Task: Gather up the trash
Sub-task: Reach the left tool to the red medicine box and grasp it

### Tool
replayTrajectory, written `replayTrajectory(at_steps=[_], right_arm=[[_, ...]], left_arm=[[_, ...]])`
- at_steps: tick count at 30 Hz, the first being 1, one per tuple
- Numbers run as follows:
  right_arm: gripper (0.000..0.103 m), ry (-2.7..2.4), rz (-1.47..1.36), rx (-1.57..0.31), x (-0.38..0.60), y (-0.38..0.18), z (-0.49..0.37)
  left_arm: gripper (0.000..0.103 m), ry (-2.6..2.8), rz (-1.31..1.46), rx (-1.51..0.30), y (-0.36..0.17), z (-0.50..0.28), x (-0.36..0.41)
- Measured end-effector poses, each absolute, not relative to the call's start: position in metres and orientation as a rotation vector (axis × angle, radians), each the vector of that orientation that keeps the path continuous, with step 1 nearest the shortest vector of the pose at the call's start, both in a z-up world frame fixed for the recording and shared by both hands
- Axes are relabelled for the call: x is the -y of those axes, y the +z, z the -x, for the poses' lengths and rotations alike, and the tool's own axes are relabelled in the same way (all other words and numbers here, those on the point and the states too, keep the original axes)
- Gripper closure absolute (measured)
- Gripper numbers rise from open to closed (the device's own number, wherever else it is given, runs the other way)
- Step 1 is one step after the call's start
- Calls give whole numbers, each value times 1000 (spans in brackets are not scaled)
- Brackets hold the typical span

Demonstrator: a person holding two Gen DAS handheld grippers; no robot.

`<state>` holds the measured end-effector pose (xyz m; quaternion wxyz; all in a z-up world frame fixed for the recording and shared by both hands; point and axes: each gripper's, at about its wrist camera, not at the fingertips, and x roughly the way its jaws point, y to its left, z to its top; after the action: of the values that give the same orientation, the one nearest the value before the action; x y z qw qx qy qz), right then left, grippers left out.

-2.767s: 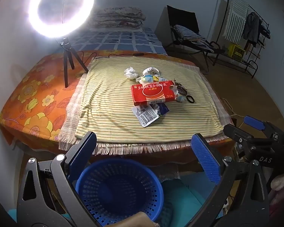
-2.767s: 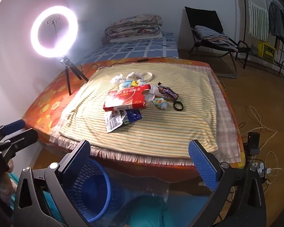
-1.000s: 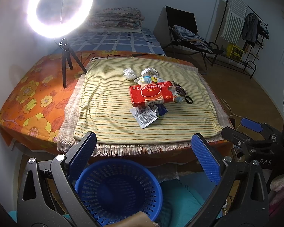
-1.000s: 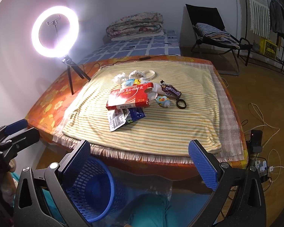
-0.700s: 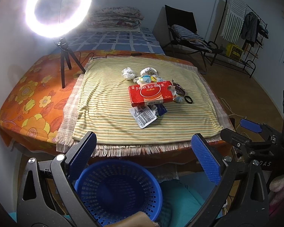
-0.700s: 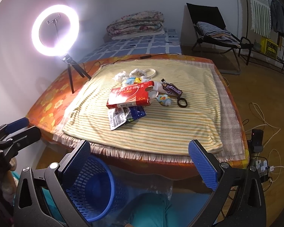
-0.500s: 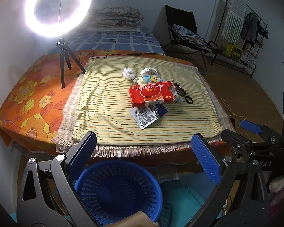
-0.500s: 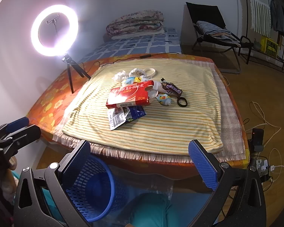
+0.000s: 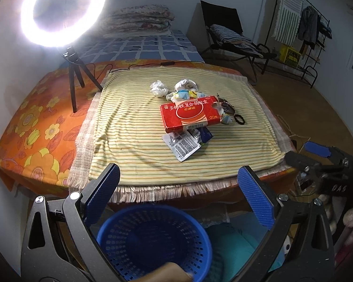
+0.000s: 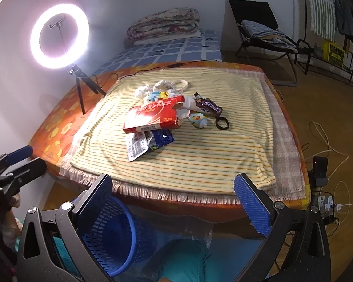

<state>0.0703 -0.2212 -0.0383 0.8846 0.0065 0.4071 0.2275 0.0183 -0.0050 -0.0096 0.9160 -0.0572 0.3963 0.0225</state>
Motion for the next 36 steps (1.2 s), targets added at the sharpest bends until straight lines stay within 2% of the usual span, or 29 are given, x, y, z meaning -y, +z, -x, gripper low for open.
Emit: replayTrajectory(at_steps=[8, 20, 27, 34, 36], right_arm=[[1, 454, -61, -805, 237, -47, -84], [1, 436, -112, -881, 257, -67, -121], [1, 430, -198, -932, 272, -86, -143], [2, 423, -232, -961, 278, -101, -161], [7, 420, -247, -973, 280, -106, -166]], left_arm=[[1, -17, 86, -848, -23, -57, -6], [3, -150, 50, -911, -43, -138, -8], [13, -195, 116, -977, -62, -201, -21], [16, -236, 119, -1043, -88, -263, -20], [22, -242, 125, -1070, -98, -278, -20]])
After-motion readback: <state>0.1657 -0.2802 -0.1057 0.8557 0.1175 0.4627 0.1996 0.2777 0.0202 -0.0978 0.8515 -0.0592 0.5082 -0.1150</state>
